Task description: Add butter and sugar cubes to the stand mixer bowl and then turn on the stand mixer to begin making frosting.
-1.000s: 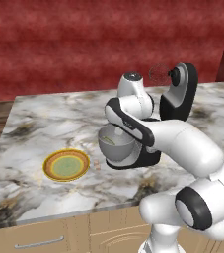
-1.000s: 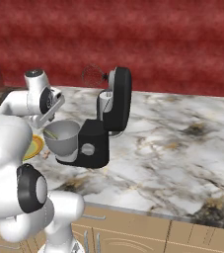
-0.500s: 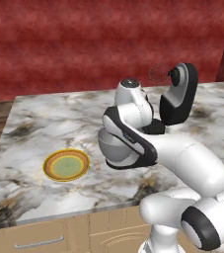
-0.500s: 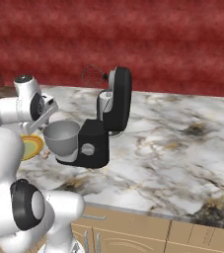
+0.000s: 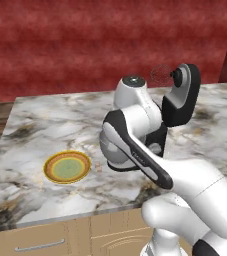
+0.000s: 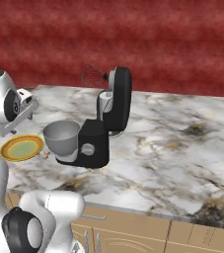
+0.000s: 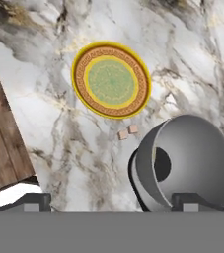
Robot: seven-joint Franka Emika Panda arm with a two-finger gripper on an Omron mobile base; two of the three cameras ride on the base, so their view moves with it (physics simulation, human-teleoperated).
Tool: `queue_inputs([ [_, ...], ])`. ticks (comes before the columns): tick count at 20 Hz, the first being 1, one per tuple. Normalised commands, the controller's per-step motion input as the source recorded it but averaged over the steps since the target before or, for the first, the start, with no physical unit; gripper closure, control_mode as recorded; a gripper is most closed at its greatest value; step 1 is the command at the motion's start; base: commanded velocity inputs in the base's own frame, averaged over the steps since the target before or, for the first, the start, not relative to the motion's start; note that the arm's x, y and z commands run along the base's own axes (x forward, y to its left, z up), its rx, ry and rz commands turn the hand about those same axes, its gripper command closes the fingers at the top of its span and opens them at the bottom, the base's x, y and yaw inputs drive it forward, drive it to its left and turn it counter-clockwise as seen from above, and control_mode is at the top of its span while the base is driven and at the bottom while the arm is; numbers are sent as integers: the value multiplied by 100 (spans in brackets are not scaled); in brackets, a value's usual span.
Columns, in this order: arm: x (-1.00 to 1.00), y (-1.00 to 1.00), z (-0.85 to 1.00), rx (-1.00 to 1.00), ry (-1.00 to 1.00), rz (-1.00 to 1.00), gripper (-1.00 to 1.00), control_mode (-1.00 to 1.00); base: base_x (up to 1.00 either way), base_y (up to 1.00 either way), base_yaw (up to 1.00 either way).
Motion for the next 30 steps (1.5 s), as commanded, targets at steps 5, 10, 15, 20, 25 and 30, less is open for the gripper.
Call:
queue_inputs([
  [5, -47, 75, 0, -11, 0, 0, -100, -100, 0, 0, 0],
  [10, 6, 38, -7, -24, 1, 0, -100, -100, 0, 0, 0],
  [15, 27, 3, -18, -28, 4, 0, -100, -100, 0, 0, 0],
  [20, 17, -8, -38, -24, 6, 0, -100, -100, 0, 0, 0],
  [25, 3, -28, -47, -9, 5, 1, -100, -100, 0, 0, 0],
  [30, -1, -37, -30, 2, 0, 7, -100, -100, 0, 0, 0],
])
